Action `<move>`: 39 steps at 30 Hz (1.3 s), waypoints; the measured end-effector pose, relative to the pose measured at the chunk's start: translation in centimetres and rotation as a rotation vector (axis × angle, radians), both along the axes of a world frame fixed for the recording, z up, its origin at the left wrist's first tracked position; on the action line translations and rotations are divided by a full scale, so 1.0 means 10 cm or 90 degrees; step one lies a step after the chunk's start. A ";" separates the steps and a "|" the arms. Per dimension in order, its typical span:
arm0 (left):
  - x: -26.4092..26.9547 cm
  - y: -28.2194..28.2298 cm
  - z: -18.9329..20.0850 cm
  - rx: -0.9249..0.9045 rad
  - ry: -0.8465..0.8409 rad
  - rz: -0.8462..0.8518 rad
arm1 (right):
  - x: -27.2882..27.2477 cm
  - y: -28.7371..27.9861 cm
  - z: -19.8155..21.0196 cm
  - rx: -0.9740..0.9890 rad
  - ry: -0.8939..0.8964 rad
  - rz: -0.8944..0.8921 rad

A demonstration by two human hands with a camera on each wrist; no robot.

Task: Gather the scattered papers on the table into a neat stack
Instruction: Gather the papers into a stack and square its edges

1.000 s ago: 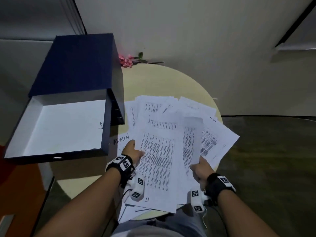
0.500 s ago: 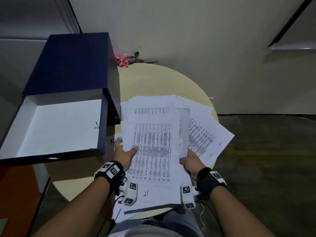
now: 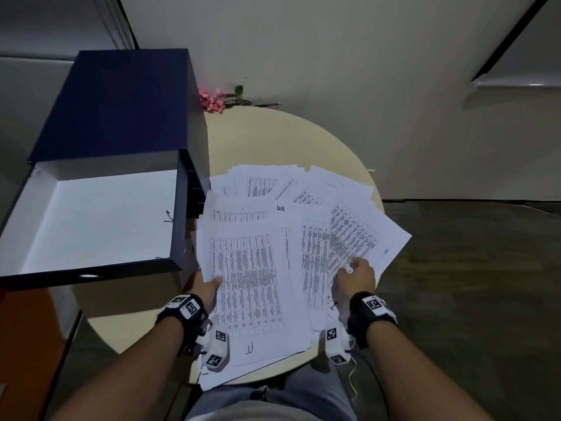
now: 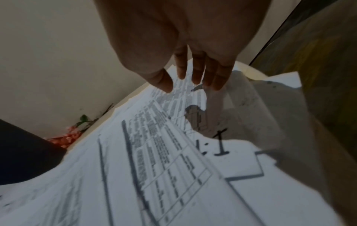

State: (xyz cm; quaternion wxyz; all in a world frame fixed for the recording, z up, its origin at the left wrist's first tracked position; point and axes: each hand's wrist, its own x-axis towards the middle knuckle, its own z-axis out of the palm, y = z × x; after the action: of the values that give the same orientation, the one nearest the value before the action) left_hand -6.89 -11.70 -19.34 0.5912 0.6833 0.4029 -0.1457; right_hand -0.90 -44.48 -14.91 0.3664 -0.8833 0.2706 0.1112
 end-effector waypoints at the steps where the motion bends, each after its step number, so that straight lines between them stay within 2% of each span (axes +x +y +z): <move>1: -0.01 -0.01 0.03 0.004 0.002 -0.005 | 0.01 0.00 0.00 -0.040 0.026 -0.016; 4: -0.03 -0.05 0.08 -0.014 -0.014 -0.005 | 0.00 0.07 -0.08 -0.117 0.149 -0.071; 7: -0.04 -0.04 0.04 -0.033 -0.019 0.005 | -0.06 0.17 -0.20 -0.149 0.257 0.033; 14: 0.00 0.03 -0.09 -0.050 -0.011 -0.010 | -0.10 0.23 -0.28 -0.298 0.225 0.293; 18: 0.00 0.01 -0.08 0.001 -0.007 -0.027 | -0.01 0.31 -0.23 -0.300 0.197 0.347; 20: 0.00 0.01 -0.07 0.012 0.000 -0.033 | 0.00 0.36 -0.22 -0.222 0.183 0.333; 22: 0.00 0.01 -0.07 0.008 0.009 -0.031 | 0.00 0.41 -0.21 -0.118 0.111 0.280; 24: 0.00 0.01 -0.05 0.012 0.010 -0.031 | 0.00 0.46 -0.17 -0.024 0.024 0.198; 26: -0.02 0.02 -0.08 0.009 0.011 -0.038 | 0.01 0.49 -0.14 0.139 -0.019 0.074; 28: -0.03 0.03 -0.06 0.002 0.008 -0.050 | 0.02 0.52 -0.13 0.282 -0.015 -0.057; 30: -0.02 0.04 -0.08 -0.005 0.006 -0.052 | 0.01 0.54 -0.09 0.365 0.038 -0.126; 33: -0.03 0.03 0.00 -0.006 -0.002 -0.058 | 0.00 0.58 0.02 0.393 0.055 -0.115; 36: -0.03 0.04 -0.01 -0.019 -0.003 -0.064 | 0.02 0.54 0.25 0.385 -0.007 -0.140; 39: -0.03 0.04 0.01 -0.020 0.011 -0.052 | 0.16 0.31 0.32 0.369 -0.074 -0.119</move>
State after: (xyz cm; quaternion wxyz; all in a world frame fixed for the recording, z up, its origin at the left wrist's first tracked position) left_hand -7.23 -11.29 -19.28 0.5916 0.6888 0.3775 -0.1820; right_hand 0.71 -41.36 -11.72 0.6265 -0.7181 0.2864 0.0987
